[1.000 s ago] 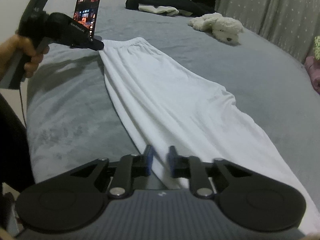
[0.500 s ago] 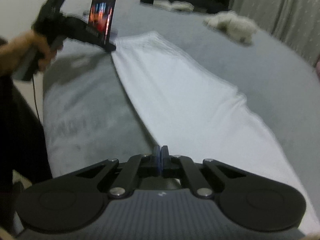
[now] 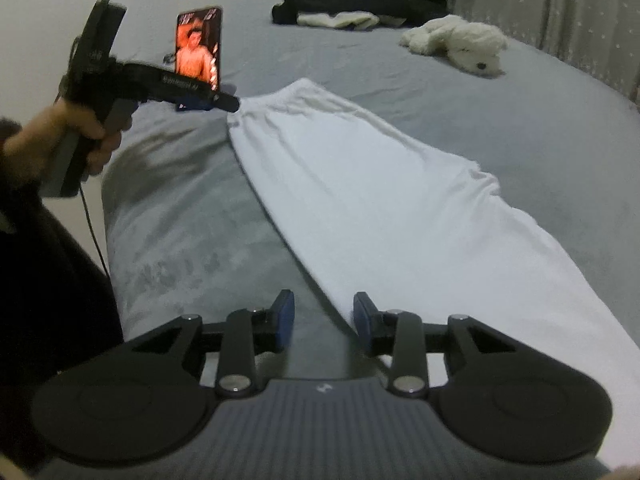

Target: Fold clothes

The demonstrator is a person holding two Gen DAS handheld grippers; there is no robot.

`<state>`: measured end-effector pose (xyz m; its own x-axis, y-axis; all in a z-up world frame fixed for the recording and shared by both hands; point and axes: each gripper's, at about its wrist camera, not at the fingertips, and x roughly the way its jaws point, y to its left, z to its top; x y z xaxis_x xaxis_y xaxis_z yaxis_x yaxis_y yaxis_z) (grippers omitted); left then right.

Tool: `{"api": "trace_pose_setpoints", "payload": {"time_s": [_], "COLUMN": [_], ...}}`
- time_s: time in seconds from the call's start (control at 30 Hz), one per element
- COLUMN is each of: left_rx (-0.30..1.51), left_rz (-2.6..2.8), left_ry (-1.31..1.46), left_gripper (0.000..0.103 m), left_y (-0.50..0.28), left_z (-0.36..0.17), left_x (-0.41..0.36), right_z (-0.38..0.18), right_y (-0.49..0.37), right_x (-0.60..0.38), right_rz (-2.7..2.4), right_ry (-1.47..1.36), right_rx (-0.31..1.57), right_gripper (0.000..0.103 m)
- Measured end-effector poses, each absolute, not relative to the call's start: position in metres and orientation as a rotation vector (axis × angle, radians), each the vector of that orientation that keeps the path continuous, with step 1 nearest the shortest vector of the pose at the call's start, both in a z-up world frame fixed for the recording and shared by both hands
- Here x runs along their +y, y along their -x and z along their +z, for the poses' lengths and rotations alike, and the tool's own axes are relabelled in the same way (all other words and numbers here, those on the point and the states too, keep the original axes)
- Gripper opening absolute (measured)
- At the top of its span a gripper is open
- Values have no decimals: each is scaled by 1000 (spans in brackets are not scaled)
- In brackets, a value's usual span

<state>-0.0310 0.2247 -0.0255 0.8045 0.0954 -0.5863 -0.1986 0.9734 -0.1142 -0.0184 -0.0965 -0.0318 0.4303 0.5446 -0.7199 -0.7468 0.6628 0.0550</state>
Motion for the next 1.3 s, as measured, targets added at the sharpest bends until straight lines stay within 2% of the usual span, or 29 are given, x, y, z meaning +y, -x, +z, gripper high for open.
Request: {"api": "trace_pose_setpoints", "payload": {"time_s": [0.27,0.53,0.73,0.9,1.07,1.3], "left_rx": [545,526,638,719,748,725], "left_rz": [51,-183,-200,-190,-208,-314], "left_ry": [122,-38,-129,-93,1,58], "left_gripper": [58,58,58,59,59,57], "left_y": [25,9,-2,-14,-28,-51], "left_z": [-13,-31,-55,-44,-27,-28], "left_x": [191,125,110,111,105,85], "right_z": [-27,-36,-47,-45,-30,-20], "right_y": [10,-2,-4,-3,-17,-51], "right_x": [-140,-212,-291,-344,-344,-286], "right_rz": [668,437,228,91,91,269], "right_ry": [161,54,-30,-96,-106,-83], "right_rx": [740,703,722,723,706,717], "right_gripper": [37,37,37,37,37,37]}}
